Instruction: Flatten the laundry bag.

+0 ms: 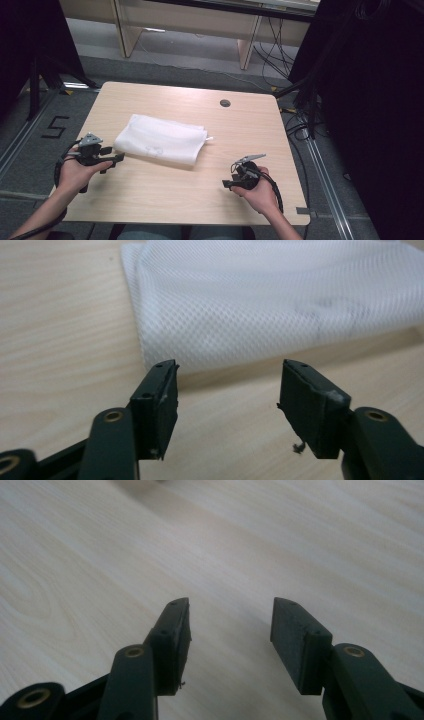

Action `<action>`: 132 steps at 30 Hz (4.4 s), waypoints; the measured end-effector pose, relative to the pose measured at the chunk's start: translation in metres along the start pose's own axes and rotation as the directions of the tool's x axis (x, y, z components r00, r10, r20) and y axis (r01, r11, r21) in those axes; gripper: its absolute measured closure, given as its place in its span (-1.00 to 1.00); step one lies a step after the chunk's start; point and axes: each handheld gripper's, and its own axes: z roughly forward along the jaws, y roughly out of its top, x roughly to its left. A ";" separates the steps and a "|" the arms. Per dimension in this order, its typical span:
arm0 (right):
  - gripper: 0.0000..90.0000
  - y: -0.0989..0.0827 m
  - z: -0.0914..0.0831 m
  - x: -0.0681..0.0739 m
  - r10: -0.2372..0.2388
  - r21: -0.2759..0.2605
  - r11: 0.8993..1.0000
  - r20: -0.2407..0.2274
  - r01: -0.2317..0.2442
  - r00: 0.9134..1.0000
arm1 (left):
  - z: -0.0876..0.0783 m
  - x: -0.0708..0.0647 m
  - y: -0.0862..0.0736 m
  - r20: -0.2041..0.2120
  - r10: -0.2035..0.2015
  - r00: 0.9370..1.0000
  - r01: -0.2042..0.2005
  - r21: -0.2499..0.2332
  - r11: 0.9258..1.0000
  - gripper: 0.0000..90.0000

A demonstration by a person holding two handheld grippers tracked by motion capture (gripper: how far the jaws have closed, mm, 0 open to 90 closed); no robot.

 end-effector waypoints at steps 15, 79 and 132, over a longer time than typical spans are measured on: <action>0.00 0.070 0.022 0.009 0.049 -0.062 0.997 -0.036 -0.051 0.998 | 0.024 0.014 0.038 0.018 -0.028 0.999 0.027 0.033 0.999 -0.25; 0.06 0.077 -0.005 -0.003 0.049 0.050 0.997 0.092 -0.053 0.995 | 0.046 -0.105 0.034 0.299 0.271 0.915 -0.327 0.156 0.932 0.80; 0.98 0.122 0.091 0.030 -0.220 0.206 0.956 0.042 0.207 0.975 | 0.086 -0.175 0.007 0.462 0.396 0.794 -0.545 0.252 0.799 0.76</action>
